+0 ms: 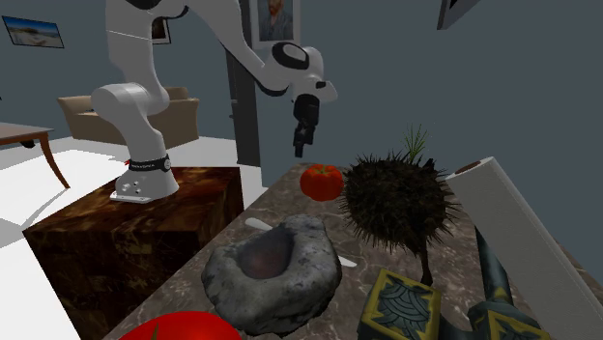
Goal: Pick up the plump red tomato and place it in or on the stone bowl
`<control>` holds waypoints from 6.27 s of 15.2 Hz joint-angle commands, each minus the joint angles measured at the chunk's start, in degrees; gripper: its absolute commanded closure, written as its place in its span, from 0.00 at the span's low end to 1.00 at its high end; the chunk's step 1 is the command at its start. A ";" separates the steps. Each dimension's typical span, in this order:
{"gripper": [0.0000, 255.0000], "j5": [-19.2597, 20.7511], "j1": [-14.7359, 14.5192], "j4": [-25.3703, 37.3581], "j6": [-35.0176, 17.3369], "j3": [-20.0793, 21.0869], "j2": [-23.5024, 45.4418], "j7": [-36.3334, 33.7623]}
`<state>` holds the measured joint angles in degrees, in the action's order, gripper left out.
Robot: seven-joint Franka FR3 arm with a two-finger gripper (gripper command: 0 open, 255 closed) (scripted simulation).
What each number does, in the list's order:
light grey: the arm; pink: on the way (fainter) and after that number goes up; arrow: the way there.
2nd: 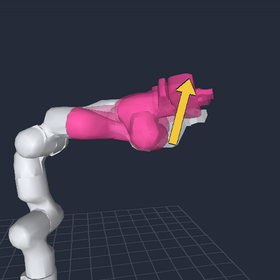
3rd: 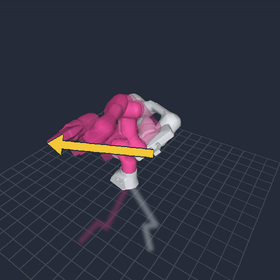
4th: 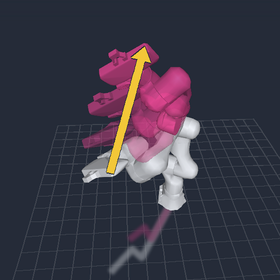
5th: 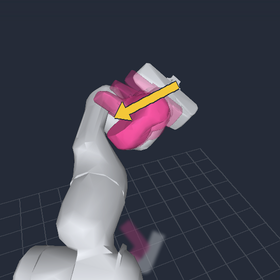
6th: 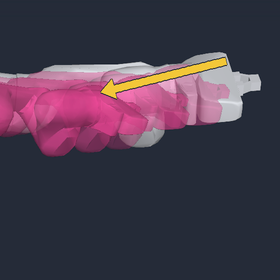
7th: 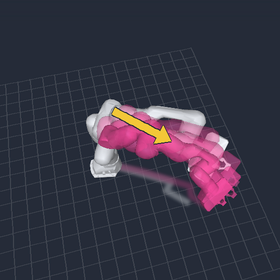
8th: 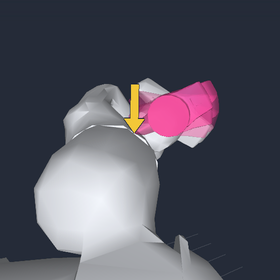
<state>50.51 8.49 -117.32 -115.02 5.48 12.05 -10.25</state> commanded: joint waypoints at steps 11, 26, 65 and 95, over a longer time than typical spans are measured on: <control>0.00 9.14 1.13 5.90 -2.95 -3.17 9.56 -3.15; 1.00 9.13 1.13 5.89 -2.94 -3.17 9.55 -3.15; 1.00 2.87 4.28 10.31 4.18 -4.13 -4.36 15.89; 1.00 9.43 17.46 7.08 -19.20 -15.28 1.05 21.64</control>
<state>59.55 25.95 -110.09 -133.84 -9.73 12.68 12.03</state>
